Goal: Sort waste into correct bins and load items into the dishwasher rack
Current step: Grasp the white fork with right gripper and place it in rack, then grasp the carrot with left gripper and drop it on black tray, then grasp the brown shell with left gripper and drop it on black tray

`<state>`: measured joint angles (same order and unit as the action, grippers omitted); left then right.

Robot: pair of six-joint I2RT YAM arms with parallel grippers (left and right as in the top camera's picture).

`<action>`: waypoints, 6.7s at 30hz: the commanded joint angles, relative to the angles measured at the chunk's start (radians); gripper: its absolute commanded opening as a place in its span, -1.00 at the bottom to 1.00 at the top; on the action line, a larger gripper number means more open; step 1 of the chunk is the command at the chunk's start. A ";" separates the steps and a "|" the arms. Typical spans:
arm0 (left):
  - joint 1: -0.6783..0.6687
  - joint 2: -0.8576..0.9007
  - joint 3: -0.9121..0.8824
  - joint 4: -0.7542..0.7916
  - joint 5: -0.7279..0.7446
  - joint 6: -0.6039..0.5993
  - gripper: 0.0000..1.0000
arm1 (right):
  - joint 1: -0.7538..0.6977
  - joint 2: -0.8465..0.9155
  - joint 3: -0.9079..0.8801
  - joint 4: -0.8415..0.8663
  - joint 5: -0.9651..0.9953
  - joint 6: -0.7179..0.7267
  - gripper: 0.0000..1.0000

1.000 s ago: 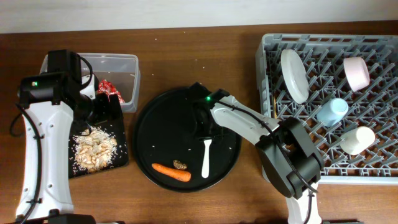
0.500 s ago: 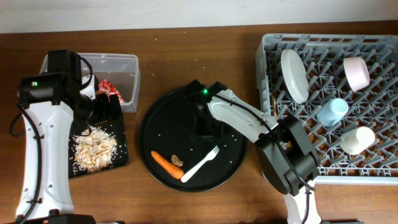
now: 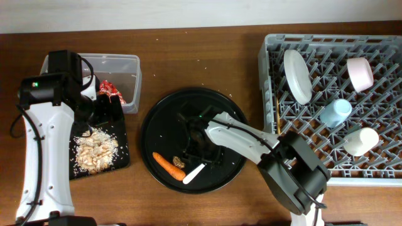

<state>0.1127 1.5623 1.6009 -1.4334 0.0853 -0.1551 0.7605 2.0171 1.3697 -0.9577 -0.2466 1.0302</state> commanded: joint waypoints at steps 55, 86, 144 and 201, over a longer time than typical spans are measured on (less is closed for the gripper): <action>0.003 -0.007 0.003 0.000 -0.004 0.003 0.90 | -0.695 -0.361 0.051 -0.242 0.301 -0.975 -0.69; -0.602 -0.007 -0.628 0.365 0.192 -0.758 0.98 | -0.964 -0.669 0.018 -0.364 0.202 -0.883 -0.01; -0.539 -0.056 -0.788 0.891 -0.135 -0.622 0.74 | -0.964 -0.669 0.018 -0.367 0.202 -0.883 0.01; 0.008 -0.099 -0.504 0.507 0.049 -0.318 0.40 | -0.964 -0.669 0.018 -0.371 0.202 -0.883 0.00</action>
<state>0.3355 1.4761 1.0874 -0.9272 0.0940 -0.5407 -0.1986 1.3491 1.3891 -1.3289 -0.0433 0.1513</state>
